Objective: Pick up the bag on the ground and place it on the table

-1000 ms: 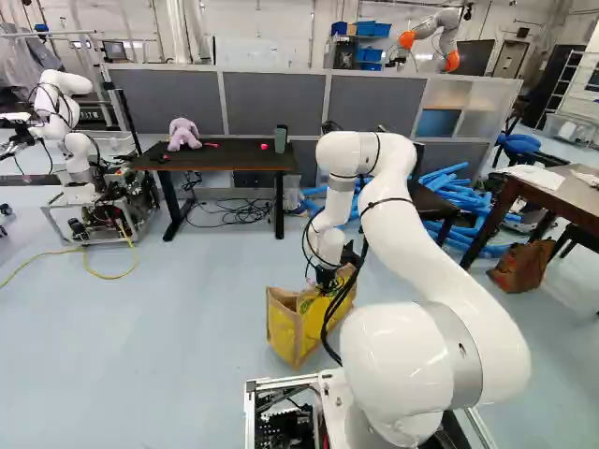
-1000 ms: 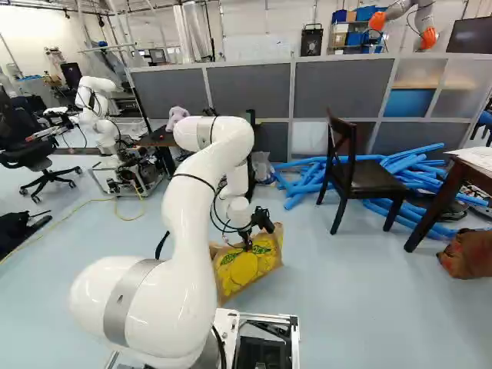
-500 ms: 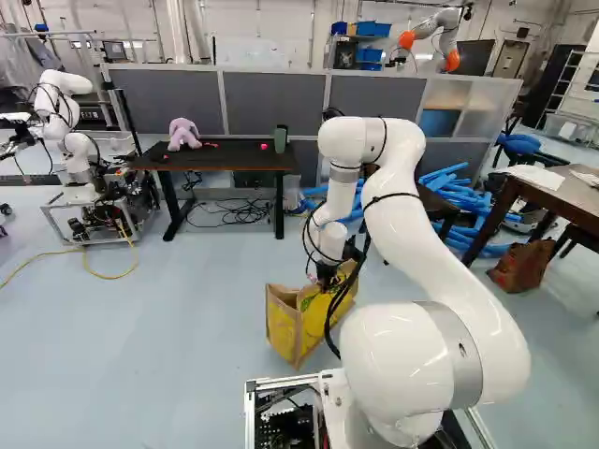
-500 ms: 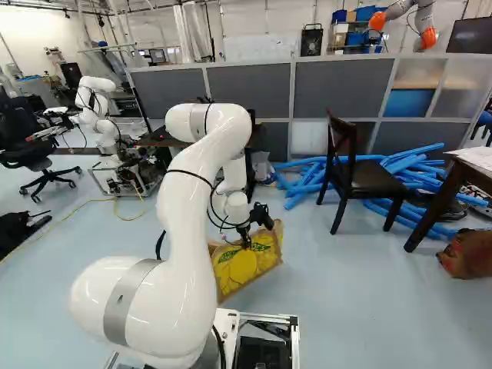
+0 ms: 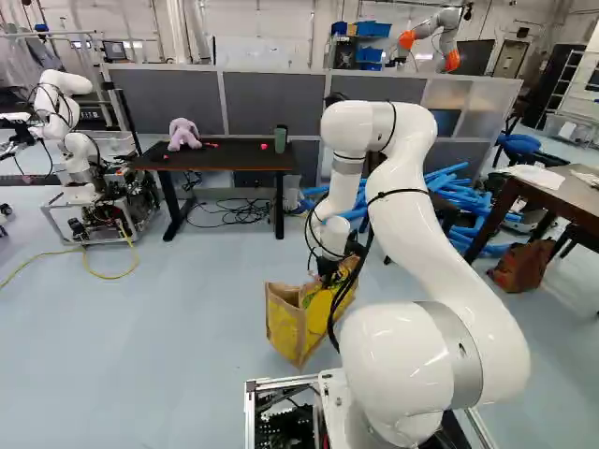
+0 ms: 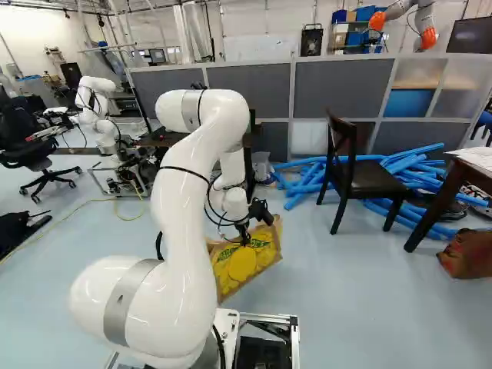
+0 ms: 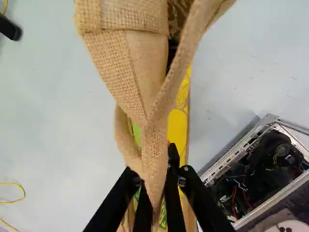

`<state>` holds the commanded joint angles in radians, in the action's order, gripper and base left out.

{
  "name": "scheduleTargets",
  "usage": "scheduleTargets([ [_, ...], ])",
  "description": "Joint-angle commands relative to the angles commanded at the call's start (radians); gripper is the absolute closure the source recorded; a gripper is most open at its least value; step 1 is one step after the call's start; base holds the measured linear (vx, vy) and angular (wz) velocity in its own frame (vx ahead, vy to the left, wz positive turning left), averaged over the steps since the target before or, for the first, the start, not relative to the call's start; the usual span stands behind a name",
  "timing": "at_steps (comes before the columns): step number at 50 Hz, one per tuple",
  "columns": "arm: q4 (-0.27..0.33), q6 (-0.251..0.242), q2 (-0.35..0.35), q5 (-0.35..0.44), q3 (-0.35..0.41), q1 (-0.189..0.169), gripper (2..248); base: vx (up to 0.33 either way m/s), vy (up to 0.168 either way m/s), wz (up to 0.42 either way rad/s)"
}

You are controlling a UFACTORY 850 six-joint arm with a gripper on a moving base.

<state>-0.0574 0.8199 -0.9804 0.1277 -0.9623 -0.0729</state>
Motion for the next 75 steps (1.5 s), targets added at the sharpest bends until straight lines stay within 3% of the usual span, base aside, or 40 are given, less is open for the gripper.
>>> scheduleTargets([
  [16,0.03,0.0,0.072,-0.007,0.061,0.001,224,0.0,0.0,0.0],
  [75,0.032,0.0,0.348,-0.123,0.264,0.002,224,0.0,0.0,0.0],
])
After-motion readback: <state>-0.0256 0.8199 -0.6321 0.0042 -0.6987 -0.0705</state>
